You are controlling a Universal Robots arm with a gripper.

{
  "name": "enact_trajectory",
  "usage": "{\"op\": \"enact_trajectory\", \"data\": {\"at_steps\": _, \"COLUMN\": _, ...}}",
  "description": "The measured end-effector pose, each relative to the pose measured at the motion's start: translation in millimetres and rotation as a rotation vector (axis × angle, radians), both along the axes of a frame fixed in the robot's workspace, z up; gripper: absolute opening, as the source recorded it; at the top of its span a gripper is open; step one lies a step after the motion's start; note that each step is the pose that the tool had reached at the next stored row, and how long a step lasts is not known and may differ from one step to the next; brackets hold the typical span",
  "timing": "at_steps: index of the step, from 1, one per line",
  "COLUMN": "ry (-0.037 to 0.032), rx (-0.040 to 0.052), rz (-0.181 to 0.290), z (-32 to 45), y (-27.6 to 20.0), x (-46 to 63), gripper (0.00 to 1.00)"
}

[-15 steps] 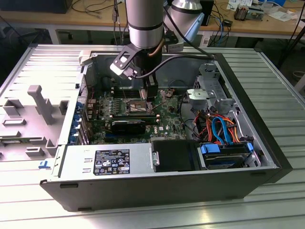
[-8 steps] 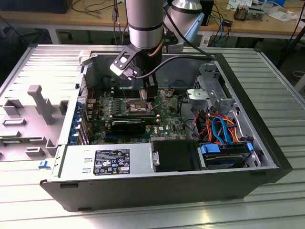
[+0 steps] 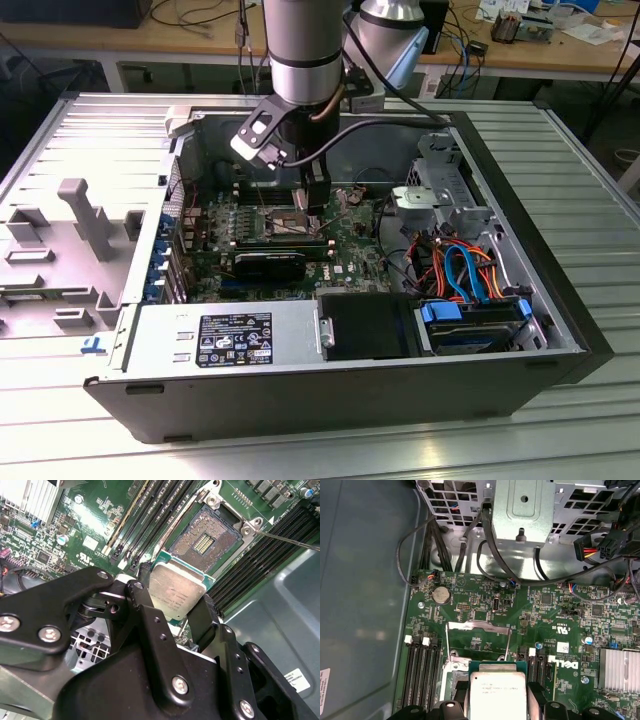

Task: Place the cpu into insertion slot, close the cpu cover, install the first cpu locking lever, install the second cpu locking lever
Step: 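Place the cpu into insertion slot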

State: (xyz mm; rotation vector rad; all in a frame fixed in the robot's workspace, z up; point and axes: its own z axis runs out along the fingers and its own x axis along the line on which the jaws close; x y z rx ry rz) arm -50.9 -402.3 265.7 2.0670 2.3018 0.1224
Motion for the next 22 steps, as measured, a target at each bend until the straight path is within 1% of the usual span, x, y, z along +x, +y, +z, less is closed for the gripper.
{"op": "enact_trajectory", "data": {"at_steps": 9, "ry": 0.0000, "rx": 0.0000, "rz": -0.005, "z": -1.3, "y": 0.0, "x": 0.0, "gripper": 0.55}}
{"op": "enact_trajectory", "data": {"at_steps": 11, "ry": 0.0000, "rx": 0.0000, "rz": -0.017, "z": -5.4, "y": 0.0, "x": 0.0, "gripper": 0.55}}
{"op": "enact_trajectory", "data": {"at_steps": 22, "ry": 0.0000, "rx": 0.0000, "rz": -0.023, "z": -7.0, "y": 0.0, "x": 0.0, "gripper": 0.55}}
